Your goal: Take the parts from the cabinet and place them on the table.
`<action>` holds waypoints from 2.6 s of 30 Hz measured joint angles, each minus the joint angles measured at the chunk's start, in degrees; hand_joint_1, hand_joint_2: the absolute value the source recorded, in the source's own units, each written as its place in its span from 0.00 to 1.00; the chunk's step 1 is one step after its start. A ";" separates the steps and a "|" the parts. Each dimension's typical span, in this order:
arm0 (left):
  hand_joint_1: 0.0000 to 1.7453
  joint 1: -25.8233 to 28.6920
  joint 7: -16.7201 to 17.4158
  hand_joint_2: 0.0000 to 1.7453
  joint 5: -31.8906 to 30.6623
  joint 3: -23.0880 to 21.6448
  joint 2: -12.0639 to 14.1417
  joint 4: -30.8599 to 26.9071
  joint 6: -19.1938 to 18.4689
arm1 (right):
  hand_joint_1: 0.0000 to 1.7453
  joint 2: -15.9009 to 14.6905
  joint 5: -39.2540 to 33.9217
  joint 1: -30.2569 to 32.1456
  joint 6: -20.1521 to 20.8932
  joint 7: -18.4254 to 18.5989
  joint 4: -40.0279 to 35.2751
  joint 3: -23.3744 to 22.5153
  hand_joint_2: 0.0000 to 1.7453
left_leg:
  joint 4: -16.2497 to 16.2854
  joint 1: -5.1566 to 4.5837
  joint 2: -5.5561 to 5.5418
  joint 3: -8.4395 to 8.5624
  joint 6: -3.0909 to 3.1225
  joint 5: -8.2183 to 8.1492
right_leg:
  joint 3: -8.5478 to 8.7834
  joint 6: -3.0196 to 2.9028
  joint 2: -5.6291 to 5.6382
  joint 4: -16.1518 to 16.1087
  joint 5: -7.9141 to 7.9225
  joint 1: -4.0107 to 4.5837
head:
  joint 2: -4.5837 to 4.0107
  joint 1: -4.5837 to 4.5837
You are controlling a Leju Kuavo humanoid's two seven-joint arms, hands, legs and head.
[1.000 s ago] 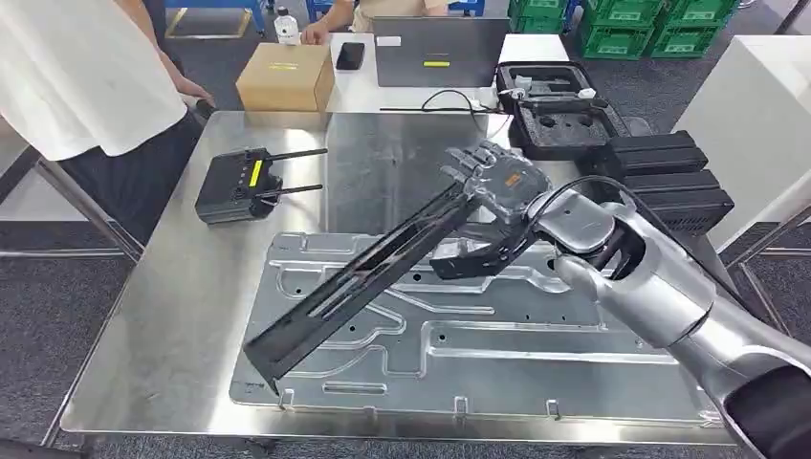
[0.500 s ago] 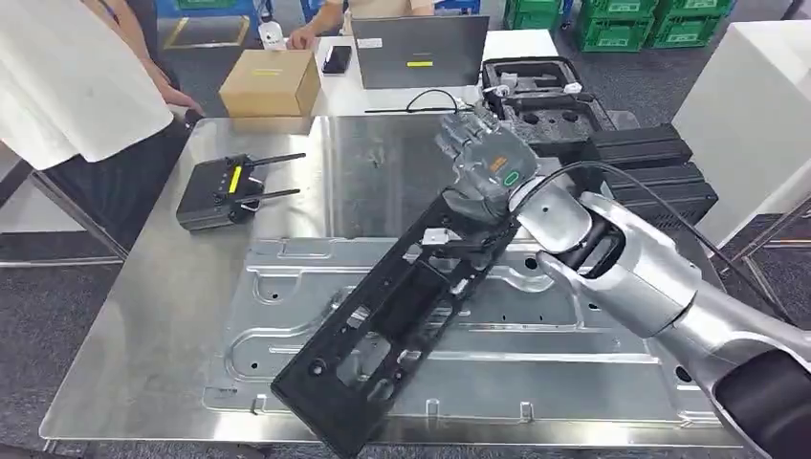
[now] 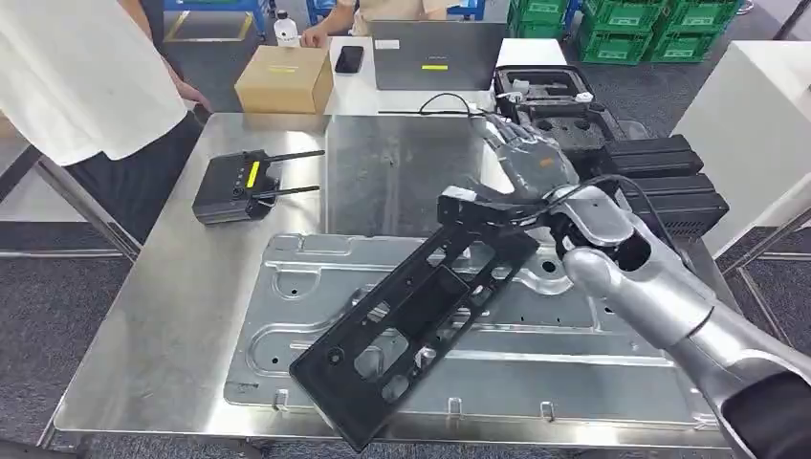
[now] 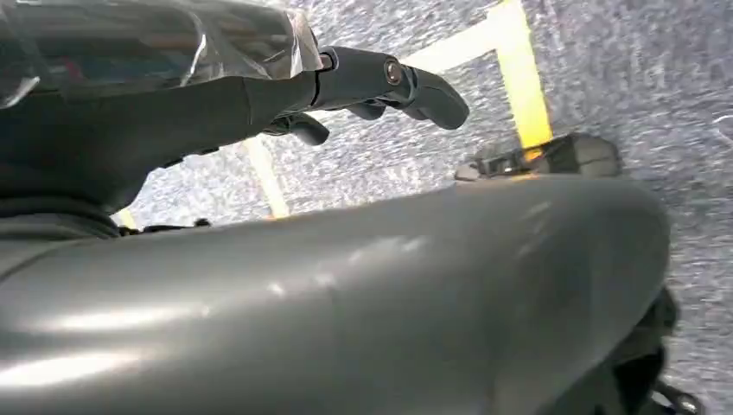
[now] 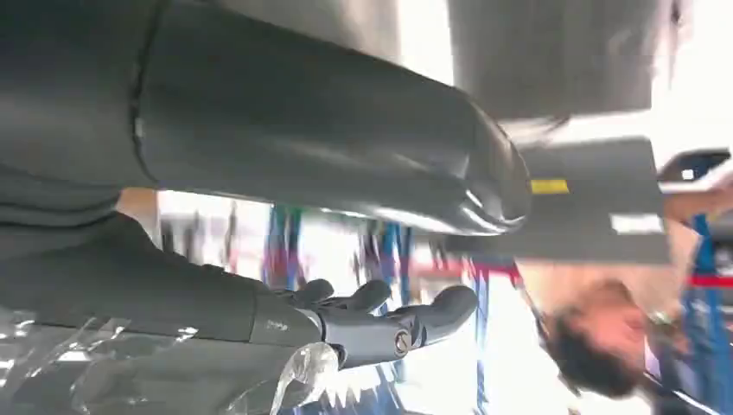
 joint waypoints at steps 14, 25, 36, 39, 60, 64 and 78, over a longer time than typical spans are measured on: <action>0.00 0.36 2.71 0.00 0.22 1.44 0.09 0.00 0.09 | 0.00 -14.61 -34.54 17.21 -23.27 -0.88 -20.84 -18.26 0.00 | 20.13 0.26 0.13 -7.75 -2.61 -10.84 | 9.05 -2.55 0.09 -18.49 7.69 -0.29 | 0.00 -0.07; 0.00 0.16 2.53 0.00 0.04 1.90 0.13 0.00 0.24 | 0.00 -24.01 -28.79 31.92 -26.44 -0.20 -37.89 -29.35 0.00 | -0.36 -0.34 0.65 2.45 -0.01 -1.71 | 8.74 -1.12 0.45 -17.56 7.28 -0.30 | 0.00 -0.04; 0.00 -0.13 2.77 0.00 0.00 2.78 0.28 0.00 0.68 | 0.00 -25.06 -25.93 44.02 -27.36 -3.11 -45.70 -38.22 0.00 | 1.07 0.09 0.55 1.34 -1.56 -1.95 | 11.84 0.14 0.55 -18.05 4.99 -1.26 | 0.00 0.06; 0.00 -0.04 3.32 0.00 -0.07 2.80 0.31 0.00 0.66 | 0.00 -25.06 -25.36 46.50 -27.38 -3.46 -47.10 -39.76 0.00 | 0.74 0.43 0.43 1.26 -2.33 -1.46 | 11.45 -1.11 0.41 -17.99 5.32 -0.94 | 0.00 0.07; 0.00 -0.51 4.33 0.00 0.35 4.22 0.94 0.00 1.38 | 0.00 -24.71 -19.70 60.71 -26.88 -4.26 -54.55 -45.39 0.00 | -0.04 -0.20 0.89 1.67 0.07 -1.42 | 2.92 -0.22 0.11 0.19 -3.46 -0.52 | 0.00 0.11; 0.00 -0.51 4.41 0.00 0.44 4.59 0.96 0.00 1.42 | 0.00 -24.43 -18.43 65.38 -27.93 -4.90 -55.14 -45.98 0.00 | 0.33 0.53 0.66 1.75 -0.64 -1.45 | 10.49 0.77 -0.09 -13.39 3.99 -1.27 | 0.00 0.11; 0.00 -0.64 4.92 0.00 1.57 6.05 1.60 -0.02 1.49 | 0.00 -23.51 -18.19 70.79 -29.11 -6.47 -55.69 -48.45 0.00 | 14.16 0.38 0.54 -3.66 -2.46 -7.61 | 10.48 -2.49 0.17 -17.57 5.73 -0.64 | 0.00 0.04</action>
